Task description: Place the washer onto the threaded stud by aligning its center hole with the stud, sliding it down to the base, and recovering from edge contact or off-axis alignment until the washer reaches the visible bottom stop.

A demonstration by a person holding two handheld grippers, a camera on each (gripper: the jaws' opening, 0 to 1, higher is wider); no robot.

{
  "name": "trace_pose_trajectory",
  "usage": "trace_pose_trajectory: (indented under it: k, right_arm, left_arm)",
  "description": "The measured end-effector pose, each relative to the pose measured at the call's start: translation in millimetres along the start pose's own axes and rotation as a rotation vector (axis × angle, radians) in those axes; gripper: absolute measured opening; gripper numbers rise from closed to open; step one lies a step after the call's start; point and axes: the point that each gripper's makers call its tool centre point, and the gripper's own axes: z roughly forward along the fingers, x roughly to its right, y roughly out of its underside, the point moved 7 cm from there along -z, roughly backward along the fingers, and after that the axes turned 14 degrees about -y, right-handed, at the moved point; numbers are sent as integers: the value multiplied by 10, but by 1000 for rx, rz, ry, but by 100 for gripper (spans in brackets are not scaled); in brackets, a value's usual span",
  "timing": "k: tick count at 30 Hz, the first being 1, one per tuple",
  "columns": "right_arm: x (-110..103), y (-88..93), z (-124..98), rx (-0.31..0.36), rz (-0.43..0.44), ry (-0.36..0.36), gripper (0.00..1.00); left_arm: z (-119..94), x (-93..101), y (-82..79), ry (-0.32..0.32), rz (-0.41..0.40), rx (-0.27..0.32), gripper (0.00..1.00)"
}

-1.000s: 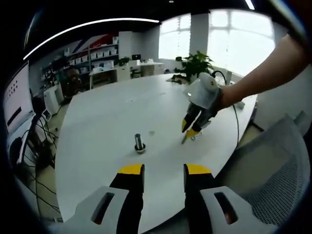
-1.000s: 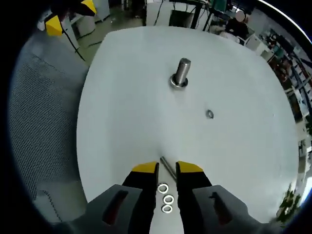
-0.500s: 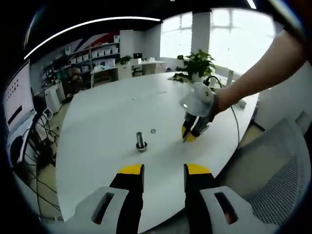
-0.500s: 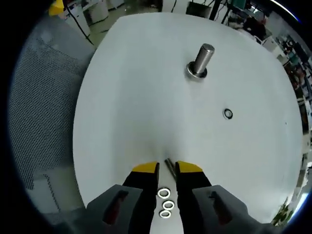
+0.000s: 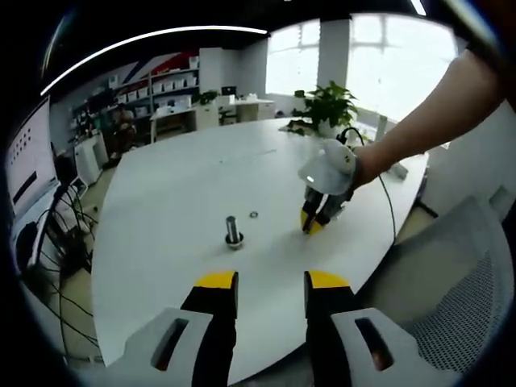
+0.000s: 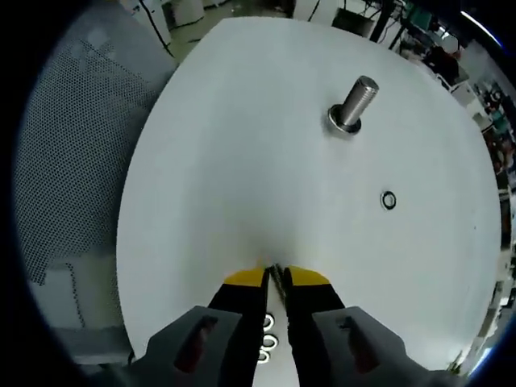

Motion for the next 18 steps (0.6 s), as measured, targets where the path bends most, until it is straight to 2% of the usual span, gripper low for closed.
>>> trace_pose_trajectory:
  k: [2,8,11,18]
  right_arm:
    - [18,16,-21,-2,-8,21,9]
    - [144,67,-243,103,81,123,8]
    - [197,160,-363,151,156,165,8]
    - [261,336,-536,224,239,245,8]
  left_arm:
    - [0,-2,3,-1,0,-1,30]
    - [4,3,6,1,2,-5,30]
    - [5,3,4,0,3,-4,30]
    - [4,3,4,2,0,-2,30]
